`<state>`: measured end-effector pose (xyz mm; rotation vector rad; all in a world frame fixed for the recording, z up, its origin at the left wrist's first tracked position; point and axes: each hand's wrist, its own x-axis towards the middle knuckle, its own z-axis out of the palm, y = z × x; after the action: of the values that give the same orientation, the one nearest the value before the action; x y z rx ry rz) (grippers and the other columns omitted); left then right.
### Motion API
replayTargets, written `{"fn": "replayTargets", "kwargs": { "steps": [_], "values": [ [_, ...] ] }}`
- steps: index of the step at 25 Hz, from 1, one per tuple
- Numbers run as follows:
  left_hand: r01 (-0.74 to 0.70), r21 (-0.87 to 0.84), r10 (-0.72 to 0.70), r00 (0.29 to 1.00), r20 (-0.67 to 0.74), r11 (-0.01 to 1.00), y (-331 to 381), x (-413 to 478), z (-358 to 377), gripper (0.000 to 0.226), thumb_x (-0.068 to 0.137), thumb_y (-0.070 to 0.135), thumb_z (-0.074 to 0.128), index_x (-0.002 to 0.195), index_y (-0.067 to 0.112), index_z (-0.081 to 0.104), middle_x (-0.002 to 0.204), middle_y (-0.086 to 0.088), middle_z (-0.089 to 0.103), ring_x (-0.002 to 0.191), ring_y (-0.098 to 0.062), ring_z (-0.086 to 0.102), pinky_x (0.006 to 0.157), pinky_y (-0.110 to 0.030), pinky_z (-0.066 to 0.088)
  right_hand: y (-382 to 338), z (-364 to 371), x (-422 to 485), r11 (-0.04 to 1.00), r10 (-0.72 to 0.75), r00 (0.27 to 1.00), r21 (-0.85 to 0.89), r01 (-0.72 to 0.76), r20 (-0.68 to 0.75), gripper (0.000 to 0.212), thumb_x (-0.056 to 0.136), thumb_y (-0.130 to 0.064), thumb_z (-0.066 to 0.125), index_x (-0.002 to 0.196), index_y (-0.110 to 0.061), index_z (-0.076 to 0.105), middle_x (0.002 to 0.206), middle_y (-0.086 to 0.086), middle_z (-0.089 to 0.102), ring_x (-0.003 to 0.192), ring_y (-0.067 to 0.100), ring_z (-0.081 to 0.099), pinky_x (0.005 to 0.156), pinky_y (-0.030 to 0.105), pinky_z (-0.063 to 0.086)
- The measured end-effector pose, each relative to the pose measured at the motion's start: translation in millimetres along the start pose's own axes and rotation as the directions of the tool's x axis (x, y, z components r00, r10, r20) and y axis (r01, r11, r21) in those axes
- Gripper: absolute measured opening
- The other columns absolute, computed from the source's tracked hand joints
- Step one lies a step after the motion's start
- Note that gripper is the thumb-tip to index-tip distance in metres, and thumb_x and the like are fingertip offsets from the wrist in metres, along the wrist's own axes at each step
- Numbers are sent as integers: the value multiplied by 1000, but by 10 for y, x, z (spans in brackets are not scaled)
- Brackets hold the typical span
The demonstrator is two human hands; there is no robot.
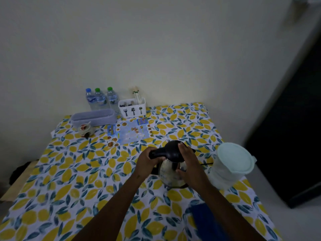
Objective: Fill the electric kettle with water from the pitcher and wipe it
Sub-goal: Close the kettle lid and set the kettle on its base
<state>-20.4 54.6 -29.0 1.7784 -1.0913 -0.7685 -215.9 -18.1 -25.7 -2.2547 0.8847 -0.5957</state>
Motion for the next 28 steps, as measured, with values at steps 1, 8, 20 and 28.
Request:
{"fn": "replayTargets", "kwargs": {
  "steps": [1, 8, 20, 28],
  "values": [
    [1, 8, -1, 1000, 5, 1000, 8, 80, 70, 34, 82, 39, 75, 104, 19, 59, 98, 0, 62, 87, -7, 58, 70, -17, 40, 74, -41, 33, 1000, 10, 1000, 9, -10, -5, 92, 82, -7, 67, 146, -35, 8, 157, -9, 6, 148, 18, -3, 116, 44, 23],
    [1, 13, 0, 1000, -10, 1000, -54, 284, 275, 30, 81, 39, 75, 99, 22, 58, 91, 5, 60, 76, 4, 57, 65, -13, 44, 398, -99, 202, 1000, 22, 998, -18, -21, 59, 97, 81, -10, 71, 148, -33, 5, 159, -10, 4, 148, 19, -4, 117, 43, 19],
    [-17, 110, 14, 1000, 25, 994, -98, 250, 398, 25, 87, 41, 68, 99, 22, 56, 90, 1, 59, 80, -15, 56, 67, -25, 40, 525, -129, 168, 998, 67, 995, -20, -66, 72, 100, 79, -5, 72, 146, -35, 5, 157, -9, 8, 149, 21, 1, 119, 42, 17],
    [-159, 336, 146, 987, 64, 928, -32, 148, 316, 38, 94, 37, 57, 120, 10, 51, 115, -11, 56, 104, -25, 54, 84, -31, 41, 497, -138, 187, 966, 84, 995, -250, -70, 45, 91, 81, -26, 69, 151, -27, 11, 160, 1, 16, 148, 31, 11, 114, 58, 25]
  ]
}}
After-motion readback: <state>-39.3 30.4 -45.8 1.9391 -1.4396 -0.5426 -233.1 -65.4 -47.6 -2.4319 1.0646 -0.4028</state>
